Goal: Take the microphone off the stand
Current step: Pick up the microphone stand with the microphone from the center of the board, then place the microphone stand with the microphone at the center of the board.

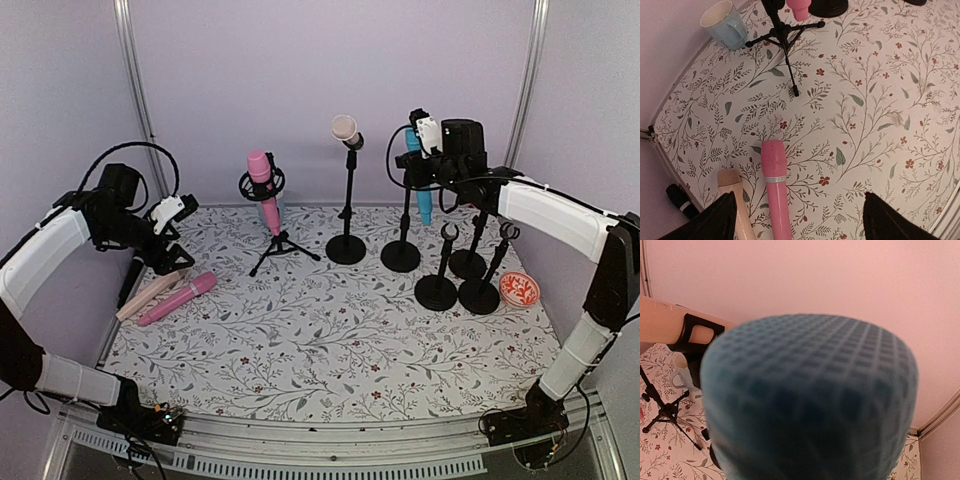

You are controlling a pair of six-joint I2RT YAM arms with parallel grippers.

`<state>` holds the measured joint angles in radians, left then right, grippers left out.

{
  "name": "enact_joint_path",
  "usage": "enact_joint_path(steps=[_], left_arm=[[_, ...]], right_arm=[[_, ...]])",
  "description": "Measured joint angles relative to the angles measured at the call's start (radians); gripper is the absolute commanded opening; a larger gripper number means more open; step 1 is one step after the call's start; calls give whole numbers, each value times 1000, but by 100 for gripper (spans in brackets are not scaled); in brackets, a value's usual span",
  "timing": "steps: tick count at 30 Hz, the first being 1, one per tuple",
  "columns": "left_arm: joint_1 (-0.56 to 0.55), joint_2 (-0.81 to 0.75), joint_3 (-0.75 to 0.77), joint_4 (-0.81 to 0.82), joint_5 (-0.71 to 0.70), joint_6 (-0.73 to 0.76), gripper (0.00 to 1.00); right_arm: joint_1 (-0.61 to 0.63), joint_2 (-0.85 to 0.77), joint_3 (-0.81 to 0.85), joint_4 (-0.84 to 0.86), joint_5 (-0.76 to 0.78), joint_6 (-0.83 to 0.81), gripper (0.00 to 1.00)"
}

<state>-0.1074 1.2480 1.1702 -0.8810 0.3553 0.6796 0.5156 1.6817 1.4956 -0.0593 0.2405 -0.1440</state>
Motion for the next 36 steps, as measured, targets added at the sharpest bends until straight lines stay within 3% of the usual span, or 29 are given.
enact_joint_path(steps=[6, 18, 23, 36], left_arm=[[-5, -1, 3, -3, 22, -4, 88], [-14, -6, 22, -23, 98, -19, 90], [-19, -13, 26, -31, 158, -19, 99], [-27, -55, 41, -69, 354, -11, 99]], right_arm=[[82, -104, -93, 0, 16, 34, 4], [372, -239, -232, 48, 72, 100, 0], [458, -233, -233, 60, 74, 113, 0], [569, -15, -51, 110, -27, 95, 0]])
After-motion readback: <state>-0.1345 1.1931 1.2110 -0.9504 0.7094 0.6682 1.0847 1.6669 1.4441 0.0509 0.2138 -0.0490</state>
